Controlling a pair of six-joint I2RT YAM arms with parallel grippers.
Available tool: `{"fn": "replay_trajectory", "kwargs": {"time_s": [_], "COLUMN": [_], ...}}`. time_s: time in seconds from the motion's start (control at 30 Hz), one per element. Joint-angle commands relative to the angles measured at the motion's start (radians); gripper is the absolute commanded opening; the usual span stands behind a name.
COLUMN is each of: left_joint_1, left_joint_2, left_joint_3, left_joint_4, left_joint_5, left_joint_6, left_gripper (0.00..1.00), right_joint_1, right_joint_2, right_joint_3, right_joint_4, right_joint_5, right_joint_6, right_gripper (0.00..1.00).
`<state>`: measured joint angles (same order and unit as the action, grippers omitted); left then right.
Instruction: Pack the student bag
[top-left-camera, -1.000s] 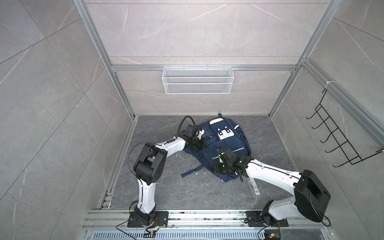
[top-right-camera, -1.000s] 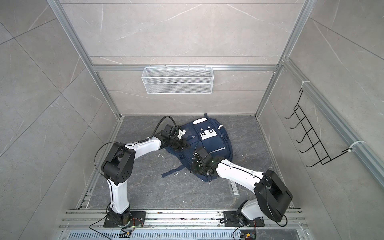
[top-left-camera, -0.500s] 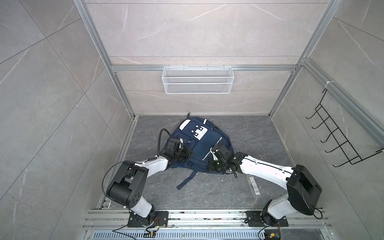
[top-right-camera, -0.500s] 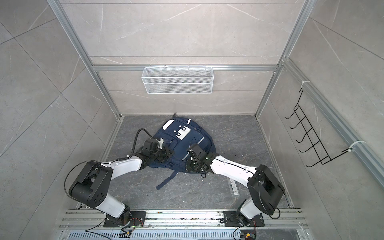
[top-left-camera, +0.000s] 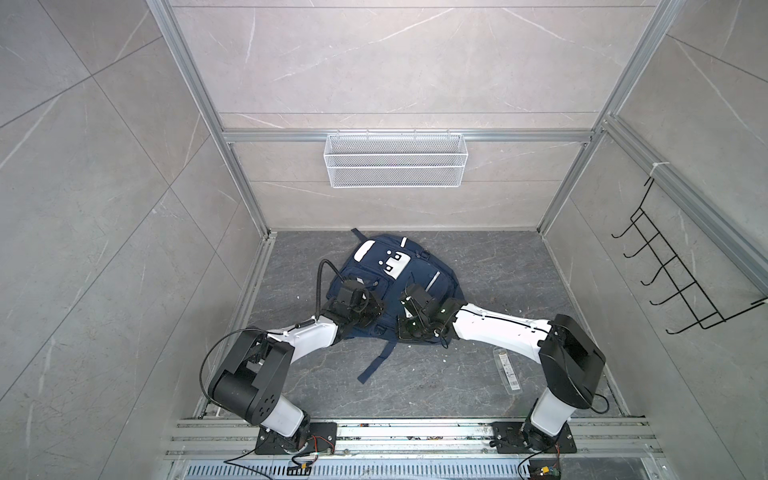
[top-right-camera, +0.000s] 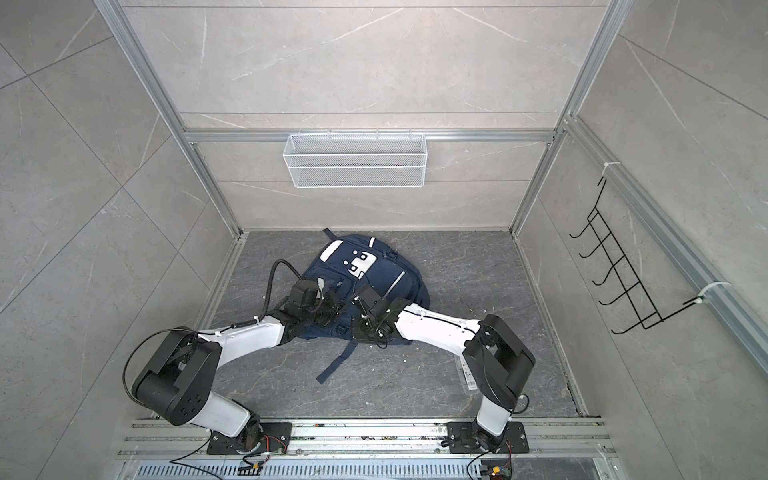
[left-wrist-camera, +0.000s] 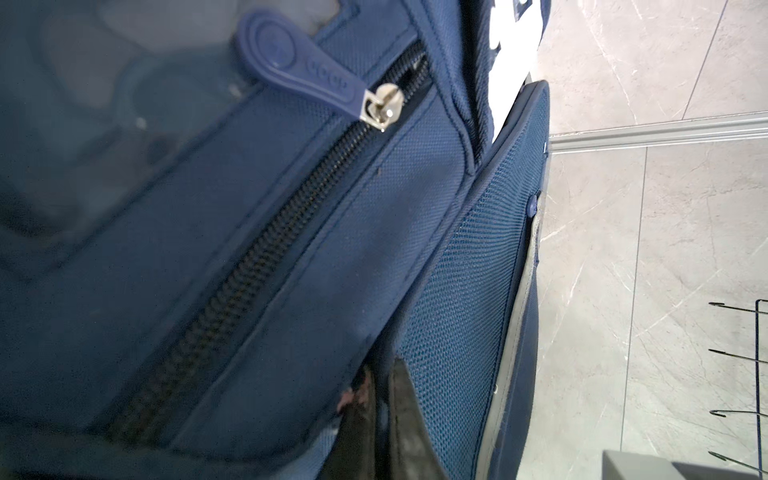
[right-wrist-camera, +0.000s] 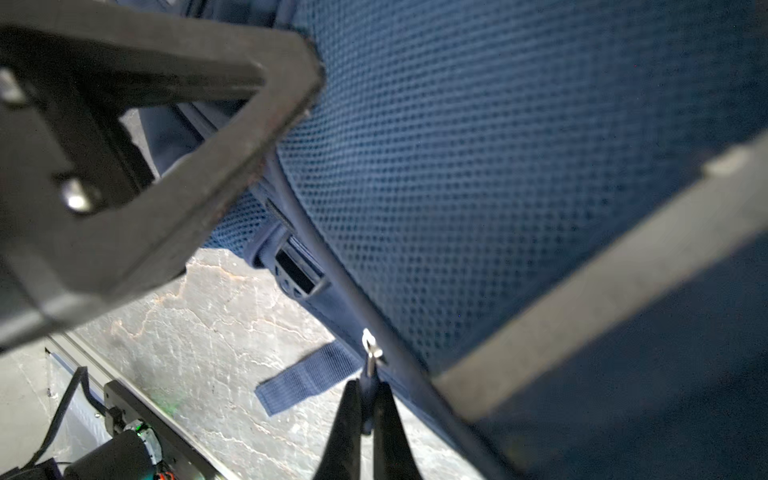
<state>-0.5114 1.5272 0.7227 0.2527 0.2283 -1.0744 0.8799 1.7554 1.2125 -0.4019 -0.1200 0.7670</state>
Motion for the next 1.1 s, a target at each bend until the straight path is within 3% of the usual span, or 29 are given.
{"fn": "replay_trajectory", "kwargs": {"time_s": [0.0,0.13,0.33,0.43,0.57,0.8,0.97,1.07], "left_joint_1": [-0.015,-0.013,-0.013,-0.013,-0.013,-0.015,-0.037,-0.074], "left_joint_2": [-0.048,-0.09,-0.073,-0.059,-0.054,-0.076,-0.118,-0.119], "left_joint_3": [0.005,0.024,0.1,0.115,0.145,0.191,0.251,0.297], "left_joint_4": [-0.023,-0.124,-0.266,-0.29,-0.351,-0.44,-0.517,-0.545], "left_joint_5": [0.017,-0.014,-0.003,0.006,0.001,0.006,-0.02,-0.033], "left_joint_6": [-0.005,0.062,0.174,0.2,0.24,0.303,0.355,0.378], "left_gripper": [0.0,0.0,0.0,0.0,0.0,0.4,0.5,0.54], "right_joint_1": [0.014,-0.006,-0.033,-0.049,-0.106,-0.284,-0.449,-0.489], "right_joint_2": [0.035,-0.006,-0.181,-0.29,-0.428,-0.605,-0.679,-0.687], "right_joint_3": [0.081,0.047,-0.089,-0.153,-0.227,-0.329,-0.394,-0.41], "right_joint_4": [0.035,0.031,-0.028,-0.084,-0.176,-0.358,-0.462,-0.519], "right_joint_5": [-0.017,-0.011,0.021,0.056,0.105,0.174,0.209,0.256], "right_joint_6": [-0.018,-0.021,-0.045,-0.053,-0.067,-0.121,-0.116,-0.099], "right_gripper": [0.0,0.02,0.37,0.46,0.52,0.63,0.68,0.71]}}
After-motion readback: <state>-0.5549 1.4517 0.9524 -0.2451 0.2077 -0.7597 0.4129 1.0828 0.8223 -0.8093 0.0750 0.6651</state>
